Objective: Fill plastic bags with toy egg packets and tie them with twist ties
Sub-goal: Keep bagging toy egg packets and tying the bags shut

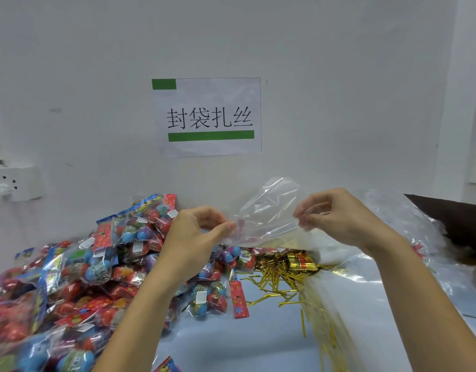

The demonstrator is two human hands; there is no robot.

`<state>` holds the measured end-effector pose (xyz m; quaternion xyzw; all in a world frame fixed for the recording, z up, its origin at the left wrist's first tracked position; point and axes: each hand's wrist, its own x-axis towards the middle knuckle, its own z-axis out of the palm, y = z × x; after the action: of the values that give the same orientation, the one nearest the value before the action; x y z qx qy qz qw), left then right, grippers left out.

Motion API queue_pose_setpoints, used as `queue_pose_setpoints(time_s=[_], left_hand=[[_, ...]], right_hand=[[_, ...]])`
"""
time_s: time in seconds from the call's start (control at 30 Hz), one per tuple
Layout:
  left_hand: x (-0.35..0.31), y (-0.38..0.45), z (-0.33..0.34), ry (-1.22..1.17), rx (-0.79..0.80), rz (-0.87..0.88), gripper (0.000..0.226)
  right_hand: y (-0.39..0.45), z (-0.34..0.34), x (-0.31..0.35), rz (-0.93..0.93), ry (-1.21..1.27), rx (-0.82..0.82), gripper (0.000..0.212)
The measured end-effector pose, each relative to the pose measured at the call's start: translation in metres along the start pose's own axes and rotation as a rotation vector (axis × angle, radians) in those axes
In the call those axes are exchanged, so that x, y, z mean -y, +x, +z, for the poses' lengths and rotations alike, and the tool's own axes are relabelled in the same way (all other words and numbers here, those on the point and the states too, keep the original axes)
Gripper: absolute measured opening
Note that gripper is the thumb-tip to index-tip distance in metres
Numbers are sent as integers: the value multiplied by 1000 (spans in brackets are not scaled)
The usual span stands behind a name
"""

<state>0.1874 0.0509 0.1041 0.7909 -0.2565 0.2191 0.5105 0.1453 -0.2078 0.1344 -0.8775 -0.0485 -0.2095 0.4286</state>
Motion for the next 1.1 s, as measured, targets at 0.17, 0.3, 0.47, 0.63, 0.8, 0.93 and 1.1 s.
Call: queue_pose_setpoints(time_s=[0.17, 0.3, 0.47, 0.63, 0.8, 0.93, 1.1], left_hand=[[-2, -2, -1, -13, 163, -53, 7], [-2, -5, -2, 113, 331, -50, 19], [-2, -5, 0, 134, 303, -94, 12], [-1, -4, 0, -268, 121, -257, 12], [5, 0, -1, -370, -88, -339, 20], [3, -2, 2, -442, -20, -301, 15], [-3, -5, 8, -442, 102, -235, 29]], right_hand=[[2, 8, 3, -27, 29, -66, 20], [3, 16, 8, -78, 47, -47, 17], [5, 22, 7, -52, 1, -23, 14], [4, 28, 13, -84, -34, -127, 52], [3, 43, 28, -200, 52, -230, 30], [-1, 61, 38, -131, 47, 103, 18], [-5, 78, 44, -142, 11, 170, 26]])
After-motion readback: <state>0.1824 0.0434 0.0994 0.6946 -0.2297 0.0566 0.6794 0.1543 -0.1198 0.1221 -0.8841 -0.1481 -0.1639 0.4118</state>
